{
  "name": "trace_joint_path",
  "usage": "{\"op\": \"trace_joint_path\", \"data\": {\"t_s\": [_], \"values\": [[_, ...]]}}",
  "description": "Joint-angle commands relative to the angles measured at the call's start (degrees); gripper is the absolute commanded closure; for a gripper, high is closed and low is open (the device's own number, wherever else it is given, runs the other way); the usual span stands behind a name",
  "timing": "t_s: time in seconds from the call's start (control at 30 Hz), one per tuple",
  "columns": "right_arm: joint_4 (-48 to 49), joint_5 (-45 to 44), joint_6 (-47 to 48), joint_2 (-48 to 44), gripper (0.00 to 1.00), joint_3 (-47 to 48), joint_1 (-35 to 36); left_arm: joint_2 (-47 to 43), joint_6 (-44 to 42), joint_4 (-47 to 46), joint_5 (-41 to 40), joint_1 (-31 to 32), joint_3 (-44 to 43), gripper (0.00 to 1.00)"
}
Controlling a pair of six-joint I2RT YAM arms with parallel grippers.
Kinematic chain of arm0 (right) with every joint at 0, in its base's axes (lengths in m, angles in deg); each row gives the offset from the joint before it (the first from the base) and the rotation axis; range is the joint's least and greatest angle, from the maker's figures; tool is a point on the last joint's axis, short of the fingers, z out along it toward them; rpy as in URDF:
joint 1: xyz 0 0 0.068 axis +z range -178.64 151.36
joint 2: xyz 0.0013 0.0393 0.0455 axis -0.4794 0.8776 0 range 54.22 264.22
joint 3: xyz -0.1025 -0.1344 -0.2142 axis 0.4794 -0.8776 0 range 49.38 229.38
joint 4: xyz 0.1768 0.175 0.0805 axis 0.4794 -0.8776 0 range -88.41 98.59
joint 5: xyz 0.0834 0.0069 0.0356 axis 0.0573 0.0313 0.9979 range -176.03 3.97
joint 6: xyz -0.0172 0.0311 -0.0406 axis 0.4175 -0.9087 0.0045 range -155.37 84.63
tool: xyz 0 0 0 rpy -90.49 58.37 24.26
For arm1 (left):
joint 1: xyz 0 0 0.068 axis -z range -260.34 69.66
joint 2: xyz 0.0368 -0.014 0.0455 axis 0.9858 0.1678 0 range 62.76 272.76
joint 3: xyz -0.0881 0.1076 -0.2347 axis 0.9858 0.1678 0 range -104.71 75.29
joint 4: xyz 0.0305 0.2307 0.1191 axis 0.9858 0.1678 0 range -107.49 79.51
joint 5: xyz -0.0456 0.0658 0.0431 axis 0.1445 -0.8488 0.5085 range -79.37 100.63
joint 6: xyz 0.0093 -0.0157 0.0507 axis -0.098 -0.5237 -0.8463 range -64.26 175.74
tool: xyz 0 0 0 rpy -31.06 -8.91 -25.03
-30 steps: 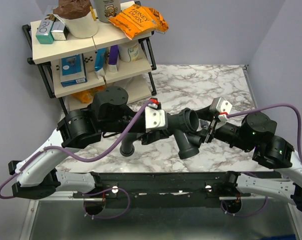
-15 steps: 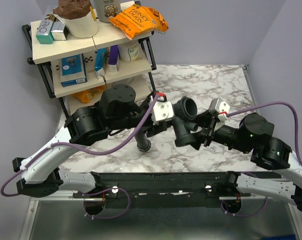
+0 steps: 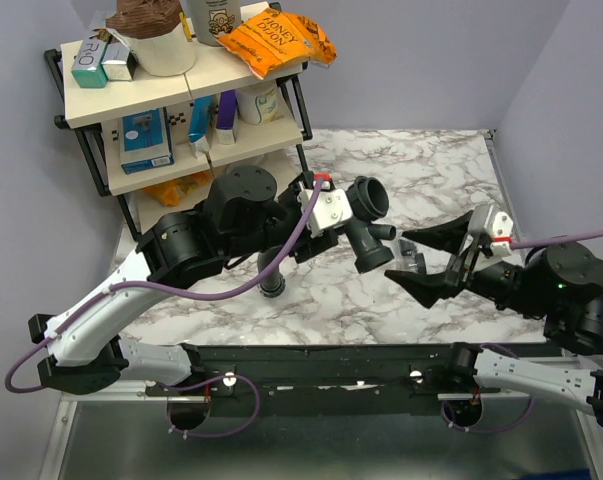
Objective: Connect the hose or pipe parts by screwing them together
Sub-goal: Install the adaptor on the pipeline.
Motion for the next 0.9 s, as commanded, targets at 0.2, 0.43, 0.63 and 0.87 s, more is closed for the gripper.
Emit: {"op": "trace_joint_path", "data": {"t_s": [0.2, 0.43, 0.63, 0.87], "values": [[-7.6, -0.9, 6.8, 3.7, 0.48, 4.4, 0.3, 0.8, 1.8, 0.5, 5.0, 0.0, -2.8, 1.0], [-5.6, 7.8, 5.4, 6.5, 0.53, 6.0, 0.4, 1.8, 2.5, 0.8, 3.7, 0.0, -3.3, 1.0], [-6.7, 13.9, 2.9, 8.8, 0.5, 9.5, 0.4, 2.5, 1.8, 0.3, -0.9, -0.2, -3.6, 1.0], [-8.7, 15.9, 0.6, 8.0, 0.27, 8.2, 0.8, 2.5, 1.1, 0.1, -2.0, -1.2, -3.3, 1.0]]}}
